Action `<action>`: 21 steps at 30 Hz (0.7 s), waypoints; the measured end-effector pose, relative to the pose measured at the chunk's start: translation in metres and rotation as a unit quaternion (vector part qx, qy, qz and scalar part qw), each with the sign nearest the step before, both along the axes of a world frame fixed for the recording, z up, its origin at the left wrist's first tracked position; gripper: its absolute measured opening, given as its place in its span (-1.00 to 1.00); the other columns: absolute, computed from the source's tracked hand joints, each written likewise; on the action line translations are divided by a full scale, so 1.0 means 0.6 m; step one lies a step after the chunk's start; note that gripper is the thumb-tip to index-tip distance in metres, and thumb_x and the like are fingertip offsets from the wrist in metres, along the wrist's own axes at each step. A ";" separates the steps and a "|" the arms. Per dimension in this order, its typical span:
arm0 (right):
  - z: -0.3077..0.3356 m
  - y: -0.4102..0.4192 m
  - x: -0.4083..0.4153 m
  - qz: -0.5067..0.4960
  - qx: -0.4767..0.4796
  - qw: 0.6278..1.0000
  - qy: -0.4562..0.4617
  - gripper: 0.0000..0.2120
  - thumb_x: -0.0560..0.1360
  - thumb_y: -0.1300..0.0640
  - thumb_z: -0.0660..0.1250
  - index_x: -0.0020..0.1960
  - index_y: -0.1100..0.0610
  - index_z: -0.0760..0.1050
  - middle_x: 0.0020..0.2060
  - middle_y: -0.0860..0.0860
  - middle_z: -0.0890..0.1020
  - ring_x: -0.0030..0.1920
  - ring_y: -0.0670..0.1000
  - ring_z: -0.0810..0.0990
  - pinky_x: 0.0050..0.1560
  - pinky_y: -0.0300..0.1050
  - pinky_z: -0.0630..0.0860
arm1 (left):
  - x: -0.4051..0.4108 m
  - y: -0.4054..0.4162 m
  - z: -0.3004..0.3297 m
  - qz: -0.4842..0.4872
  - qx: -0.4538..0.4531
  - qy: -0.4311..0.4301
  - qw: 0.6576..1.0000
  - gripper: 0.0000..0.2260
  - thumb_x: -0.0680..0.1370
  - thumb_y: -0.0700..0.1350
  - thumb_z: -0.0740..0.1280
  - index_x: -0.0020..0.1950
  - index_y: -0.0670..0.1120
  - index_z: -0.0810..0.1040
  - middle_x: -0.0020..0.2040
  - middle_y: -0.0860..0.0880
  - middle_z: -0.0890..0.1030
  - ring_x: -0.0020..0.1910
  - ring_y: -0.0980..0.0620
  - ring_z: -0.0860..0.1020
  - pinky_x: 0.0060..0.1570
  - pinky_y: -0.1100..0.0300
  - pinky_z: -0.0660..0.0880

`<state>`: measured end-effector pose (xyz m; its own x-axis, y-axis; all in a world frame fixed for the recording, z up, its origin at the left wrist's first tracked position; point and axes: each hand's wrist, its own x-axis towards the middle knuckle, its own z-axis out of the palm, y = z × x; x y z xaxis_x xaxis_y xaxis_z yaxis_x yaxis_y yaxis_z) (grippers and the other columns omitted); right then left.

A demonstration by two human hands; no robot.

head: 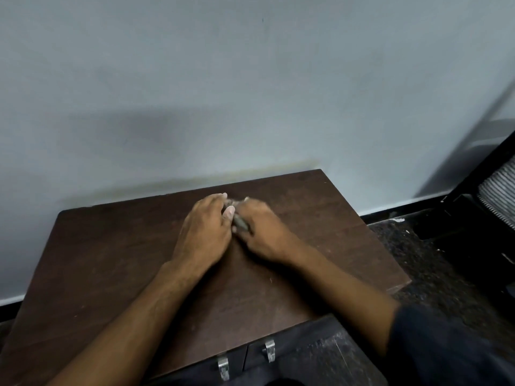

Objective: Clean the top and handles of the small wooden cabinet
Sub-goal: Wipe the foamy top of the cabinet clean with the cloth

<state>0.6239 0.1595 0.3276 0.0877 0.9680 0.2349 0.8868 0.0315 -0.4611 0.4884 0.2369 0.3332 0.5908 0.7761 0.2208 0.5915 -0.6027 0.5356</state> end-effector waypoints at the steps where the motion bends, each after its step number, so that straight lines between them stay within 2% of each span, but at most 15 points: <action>1: -0.005 -0.030 -0.015 0.025 -0.001 1.000 0.005 -0.84 0.56 0.20 0.33 0.11 0.21 0.54 0.11 0.12 0.61 0.14 0.09 0.50 0.38 0.00 0.35 | 0.004 -0.004 0.000 -0.007 -0.001 -0.010 1.000 -0.62 0.65 -0.03 0.18 0.44 -0.13 0.42 0.43 -0.07 0.46 0.43 -0.03 0.36 0.41 0.08 0.26; 4: -0.018 -0.125 -0.045 0.090 0.013 0.996 0.002 -0.85 0.59 0.15 0.31 0.14 0.15 0.50 0.11 0.03 0.55 0.21 0.04 0.47 0.42 -0.02 0.30 | 0.010 -0.026 -0.008 -0.044 0.004 -0.028 0.999 -0.63 0.65 -0.02 0.18 0.42 -0.10 0.45 0.41 -0.02 0.48 0.41 0.01 0.38 0.40 0.12 0.27; 7: -0.028 -0.187 -0.039 0.131 0.011 0.991 -0.022 -0.63 0.58 0.13 0.30 0.38 0.09 0.42 0.33 0.00 0.51 0.43 -0.05 0.36 0.55 -0.13 0.13 | 0.017 -0.043 -0.017 -0.071 0.010 -0.023 0.997 -0.64 0.65 -0.01 0.18 0.41 -0.08 0.46 0.39 0.02 0.50 0.38 0.04 0.40 0.39 0.13 0.30; 9: -0.023 -0.194 0.007 0.081 -0.014 0.996 -0.023 -0.61 0.57 0.16 0.31 0.40 0.10 0.45 0.37 0.05 0.50 0.45 -0.02 0.37 0.55 -0.12 0.16 | 0.024 -0.055 -0.019 -0.080 0.007 -0.015 0.997 -0.65 0.65 -0.01 0.18 0.40 -0.07 0.47 0.38 0.03 0.50 0.38 0.04 0.40 0.38 0.13 0.30; 12: 0.005 -0.175 0.092 -0.080 -0.032 0.996 -0.016 -0.69 0.57 0.22 0.32 0.30 0.19 0.54 0.30 0.13 0.57 0.38 0.12 0.46 0.49 -0.04 0.24 | 0.030 -0.074 -0.019 -0.098 0.014 -0.004 0.995 -0.65 0.65 0.02 0.17 0.40 -0.04 0.48 0.37 0.06 0.51 0.36 0.07 0.40 0.34 0.16 0.30; 14: 0.008 -0.173 0.099 -0.132 -0.031 0.990 -0.028 -0.69 0.58 0.17 0.33 0.32 0.17 0.52 0.30 0.10 0.55 0.37 0.11 0.45 0.50 -0.03 0.22 | 0.038 -0.082 -0.021 -0.107 0.019 -0.008 0.994 -0.64 0.65 0.03 0.16 0.40 -0.03 0.47 0.37 0.07 0.50 0.37 0.08 0.40 0.33 0.17 0.29; 16: -0.009 -0.195 0.053 -0.099 -0.011 0.995 -0.026 -0.66 0.58 0.13 0.33 0.34 0.12 0.49 0.31 0.06 0.53 0.35 0.09 0.45 0.49 0.01 0.24 | 0.052 -0.087 -0.023 -0.114 0.020 -0.016 0.993 -0.65 0.64 0.00 0.18 0.39 -0.06 0.48 0.37 0.04 0.51 0.37 0.05 0.41 0.35 0.16 0.29; 18: -0.021 -0.234 -0.002 0.002 0.003 1.000 -0.016 -0.64 0.61 0.10 0.28 0.39 0.09 0.43 0.34 0.00 0.49 0.40 0.02 0.40 0.53 -0.03 0.19 | 0.064 -0.091 -0.026 -0.121 0.020 -0.027 0.992 -0.66 0.64 -0.01 0.19 0.38 -0.07 0.50 0.36 0.03 0.53 0.35 0.04 0.42 0.34 0.16 0.30; 20: -0.034 -0.258 0.001 0.083 0.028 0.996 -0.033 -0.64 0.61 0.12 0.27 0.39 0.06 0.40 0.36 -0.04 0.46 0.44 -0.05 0.36 0.56 -0.11 0.13 | 0.074 -0.096 -0.031 -0.126 0.023 -0.037 0.991 -0.64 0.63 0.02 0.16 0.35 -0.07 0.52 0.33 0.02 0.55 0.33 0.03 0.45 0.32 0.16 0.33; 21: -0.038 -0.260 0.023 0.085 0.038 0.995 -0.042 -0.65 0.60 0.14 0.28 0.38 0.05 0.41 0.35 -0.04 0.46 0.44 -0.06 0.36 0.55 -0.14 0.14 | 0.077 -0.101 -0.034 -0.130 0.023 -0.037 0.991 -0.62 0.61 0.04 0.15 0.35 -0.07 0.52 0.32 0.02 0.56 0.32 0.03 0.46 0.33 0.15 0.34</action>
